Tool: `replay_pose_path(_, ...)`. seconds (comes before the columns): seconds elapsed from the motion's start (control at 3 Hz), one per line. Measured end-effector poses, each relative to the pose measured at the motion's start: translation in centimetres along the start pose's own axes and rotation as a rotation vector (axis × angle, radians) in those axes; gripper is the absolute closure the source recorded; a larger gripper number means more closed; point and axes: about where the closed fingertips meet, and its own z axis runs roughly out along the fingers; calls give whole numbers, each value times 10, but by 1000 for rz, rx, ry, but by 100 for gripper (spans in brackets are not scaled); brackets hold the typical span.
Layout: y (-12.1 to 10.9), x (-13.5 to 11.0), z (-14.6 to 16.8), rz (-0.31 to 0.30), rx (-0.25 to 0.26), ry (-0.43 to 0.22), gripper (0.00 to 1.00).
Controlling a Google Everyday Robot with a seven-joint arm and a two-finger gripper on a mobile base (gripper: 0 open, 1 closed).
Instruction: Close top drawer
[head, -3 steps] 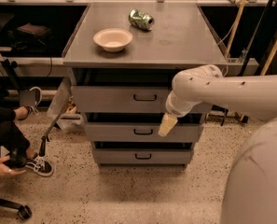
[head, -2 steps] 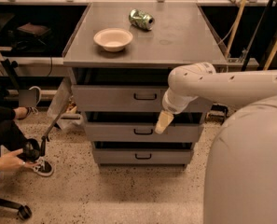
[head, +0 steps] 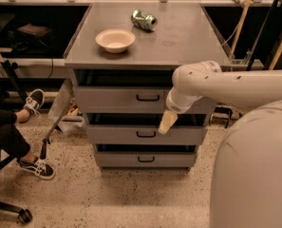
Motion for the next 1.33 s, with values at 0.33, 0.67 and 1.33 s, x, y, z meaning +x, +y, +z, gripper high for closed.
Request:
replay_pose_path(0.33,21,33,-35,56,-6,38,0)
replay_pose_path(0.67,73,88,-87,130,-16,143,0)
replay_pose_path(1.33,231,209,-189,484,-7,311,0)
